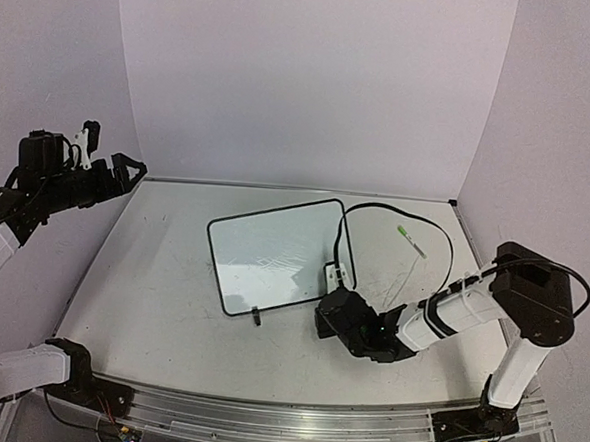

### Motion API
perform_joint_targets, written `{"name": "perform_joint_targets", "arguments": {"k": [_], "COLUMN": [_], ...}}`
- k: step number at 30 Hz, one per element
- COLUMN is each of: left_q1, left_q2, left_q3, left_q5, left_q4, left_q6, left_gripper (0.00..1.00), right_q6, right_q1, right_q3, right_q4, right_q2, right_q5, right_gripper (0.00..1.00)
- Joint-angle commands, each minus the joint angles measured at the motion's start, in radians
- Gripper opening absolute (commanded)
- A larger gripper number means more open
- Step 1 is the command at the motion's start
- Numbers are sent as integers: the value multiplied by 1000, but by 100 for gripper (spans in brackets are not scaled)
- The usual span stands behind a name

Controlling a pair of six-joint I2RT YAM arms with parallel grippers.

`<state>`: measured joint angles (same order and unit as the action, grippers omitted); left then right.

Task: Write a sentence on the whiteboard
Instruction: Move the whiteboard to the center of the board.

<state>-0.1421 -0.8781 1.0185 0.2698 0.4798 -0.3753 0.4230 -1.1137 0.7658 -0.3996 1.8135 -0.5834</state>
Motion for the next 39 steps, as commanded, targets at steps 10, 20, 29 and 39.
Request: {"name": "perform_joint_targets", "arguments": {"k": [10,20,29,39], "left_q1": [5,5,4,4], "left_q2": [-27,-53,-56,-73], "left_q3": [-32,-63,-79,-90], "left_q5": [56,90,103,114], "left_q4": [-81,-131,-143,-163], "left_q6": [-48,-70,-74,-75], "left_gripper": [99,99,99,99], "right_q6": [141,149,133,146], "right_q1": [73,89,89,90], "right_q3": [-310,-427,-430,-435], "right_q4": [-133,-227,-283,-274], "right_q2": [-274,-287,-213,-233], "right_q5": [-146,-137,-128,-120], "right_gripper": [0,1,8,25]}}
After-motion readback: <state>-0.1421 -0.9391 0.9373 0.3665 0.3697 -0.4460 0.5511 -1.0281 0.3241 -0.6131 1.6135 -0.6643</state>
